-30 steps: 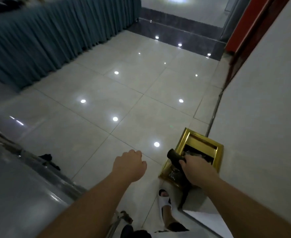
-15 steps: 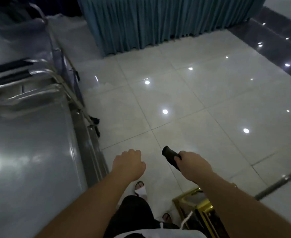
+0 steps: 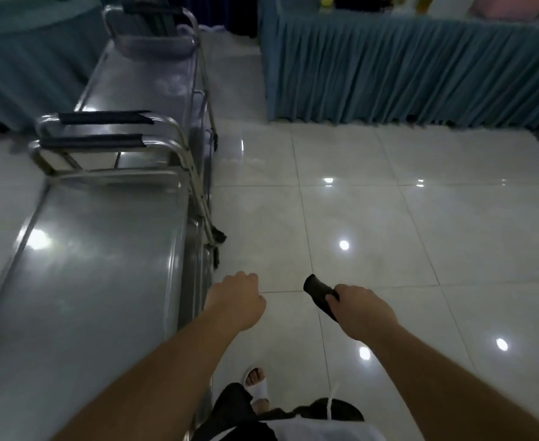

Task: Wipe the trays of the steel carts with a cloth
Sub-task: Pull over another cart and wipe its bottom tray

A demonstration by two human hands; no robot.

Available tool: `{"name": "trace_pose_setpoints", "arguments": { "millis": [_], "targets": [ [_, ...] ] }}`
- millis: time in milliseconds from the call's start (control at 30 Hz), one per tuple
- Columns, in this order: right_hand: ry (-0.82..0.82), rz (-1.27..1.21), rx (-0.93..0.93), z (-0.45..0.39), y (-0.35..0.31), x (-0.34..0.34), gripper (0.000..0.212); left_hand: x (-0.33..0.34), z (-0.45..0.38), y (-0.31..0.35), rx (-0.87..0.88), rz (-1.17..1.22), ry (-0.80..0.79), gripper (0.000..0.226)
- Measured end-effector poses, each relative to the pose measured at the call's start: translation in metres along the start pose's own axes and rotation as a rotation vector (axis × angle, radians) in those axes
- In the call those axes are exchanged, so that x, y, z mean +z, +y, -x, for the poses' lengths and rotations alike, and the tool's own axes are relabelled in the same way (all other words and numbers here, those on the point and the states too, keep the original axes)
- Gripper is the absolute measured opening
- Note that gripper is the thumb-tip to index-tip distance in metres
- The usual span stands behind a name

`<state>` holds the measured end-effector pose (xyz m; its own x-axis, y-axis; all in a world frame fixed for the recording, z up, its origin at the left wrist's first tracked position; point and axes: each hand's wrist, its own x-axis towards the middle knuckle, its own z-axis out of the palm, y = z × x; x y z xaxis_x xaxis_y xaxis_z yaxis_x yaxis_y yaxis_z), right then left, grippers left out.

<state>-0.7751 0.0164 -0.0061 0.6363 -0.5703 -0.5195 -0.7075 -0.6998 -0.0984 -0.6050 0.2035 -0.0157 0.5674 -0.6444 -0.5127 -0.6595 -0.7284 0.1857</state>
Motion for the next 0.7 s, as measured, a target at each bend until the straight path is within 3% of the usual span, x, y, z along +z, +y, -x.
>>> {"name": "trace_pose_setpoints", "arguments": {
  "millis": [267,433,700],
  "targets": [
    [-0.047,0.188,-0.366,-0.091,-0.094,-0.038,0.036,0.001,-0.012,-0.055,-0.307,0.216,0.029,0.042],
    [-0.145,0.316,-0.638,-0.135,-0.153,-0.041,0.036,0.023,-0.01,-0.068,-0.603,0.423,0.046,0.032],
    [-0.37,0.558,-1.023,-0.16,-0.183,-0.025,0.038,0.089,0.017,0.016,-1.084,0.739,0.052,0.044]
  ]
}}
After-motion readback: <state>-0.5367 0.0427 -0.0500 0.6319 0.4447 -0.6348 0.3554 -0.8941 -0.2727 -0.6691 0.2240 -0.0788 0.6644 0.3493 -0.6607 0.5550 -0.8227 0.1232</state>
